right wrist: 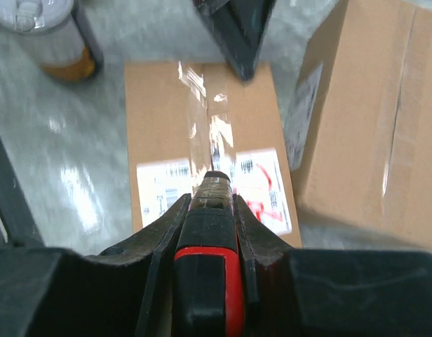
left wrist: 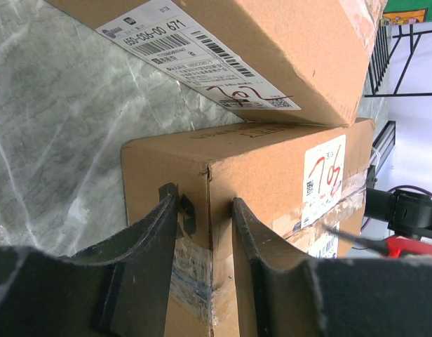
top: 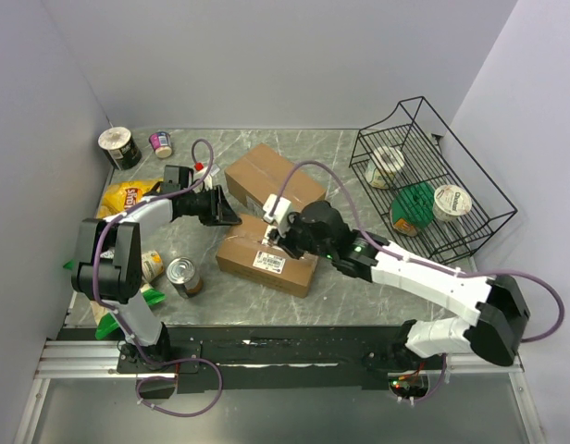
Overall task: Unpack the express box
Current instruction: Cut the express box at the center of the board.
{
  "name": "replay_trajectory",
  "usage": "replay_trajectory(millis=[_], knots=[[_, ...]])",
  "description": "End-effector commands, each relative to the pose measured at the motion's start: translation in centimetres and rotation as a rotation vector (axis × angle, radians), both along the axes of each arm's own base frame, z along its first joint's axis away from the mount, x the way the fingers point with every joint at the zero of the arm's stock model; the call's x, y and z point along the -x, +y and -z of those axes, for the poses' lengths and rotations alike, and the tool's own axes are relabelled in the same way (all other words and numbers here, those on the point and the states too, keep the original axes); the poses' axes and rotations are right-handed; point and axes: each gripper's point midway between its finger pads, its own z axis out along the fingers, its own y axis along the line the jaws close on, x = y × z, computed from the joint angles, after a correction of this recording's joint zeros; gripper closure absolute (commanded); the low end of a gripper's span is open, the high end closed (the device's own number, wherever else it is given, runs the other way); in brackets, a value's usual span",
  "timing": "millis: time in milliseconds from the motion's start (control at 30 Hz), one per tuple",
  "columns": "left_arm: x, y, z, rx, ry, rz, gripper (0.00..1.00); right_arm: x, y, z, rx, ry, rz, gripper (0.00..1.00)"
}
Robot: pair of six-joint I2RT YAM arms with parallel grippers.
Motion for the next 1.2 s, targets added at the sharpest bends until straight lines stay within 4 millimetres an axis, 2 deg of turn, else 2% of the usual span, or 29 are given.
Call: replay_trajectory(millis=[0, 200, 233, 333, 367, 433, 633, 700, 733, 800, 900, 1167], knots=[[0.5, 3.1, 5.9, -0.209, 0.082, -0.056, 0.64, 1.0, -3.0, 0.2, 0.046, -0.007, -0.010, 1.00], [0.5, 3.1, 6.1, -0.206, 0.089, -0.050, 0.64, 0.6, -4.7, 0.8, 0.063, -0.012, -0.021, 1.00], [0.5, 3.0, 6.1, -0.202, 0.086, -0.044, 0.64, 0.5, -4.7, 0.6, 0.048, -0.009, -0.026, 1.00], [0.6, 2.8, 6.0, -0.193, 0.084, -0.032, 0.64, -0.1, -4.3, -1.9, -0.041, -0.038, -0.044, 1.00], [0.6, 2.8, 6.0, -0.194, 0.085, -0.031, 0.64, 0.0, -3.9, -2.6, -0.072, -0.033, -0.074, 1.00], [0.7, 2.7, 6.0, -0.188, 0.082, -0.028, 0.64, -1.1, -3.7, -4.3, -0.140, -0.037, -0.059, 1.00], [0.8, 2.5, 6.1, -0.185, 0.087, -0.014, 0.64, -1.3, -0.7, -4.6, -0.235, 0.021, -0.151, 1.00], [0.9, 2.4, 6.2, -0.185, 0.091, -0.010, 0.64, -1.6, 0.1, -5.4, -0.266, 0.014, -0.159, 1.00], [0.8, 2.4, 6.1, -0.185, 0.089, -0.010, 0.64, -1.9, 0.5, -4.9, -0.270, 0.038, -0.149, 1.00], [0.9, 2.5, 6.2, -0.187, 0.095, -0.010, 0.64, -2.0, 1.3, -5.4, -0.283, 0.028, -0.164, 1.00], [0.8, 2.4, 6.0, -0.185, 0.088, -0.009, 0.64, -2.4, 1.9, -5.0, -0.265, -0.005, -0.174, 1.00], [0.9, 2.5, 6.0, -0.187, 0.088, -0.008, 0.64, -2.8, 2.0, -3.6, -0.218, -0.019, -0.188, 1.00]])
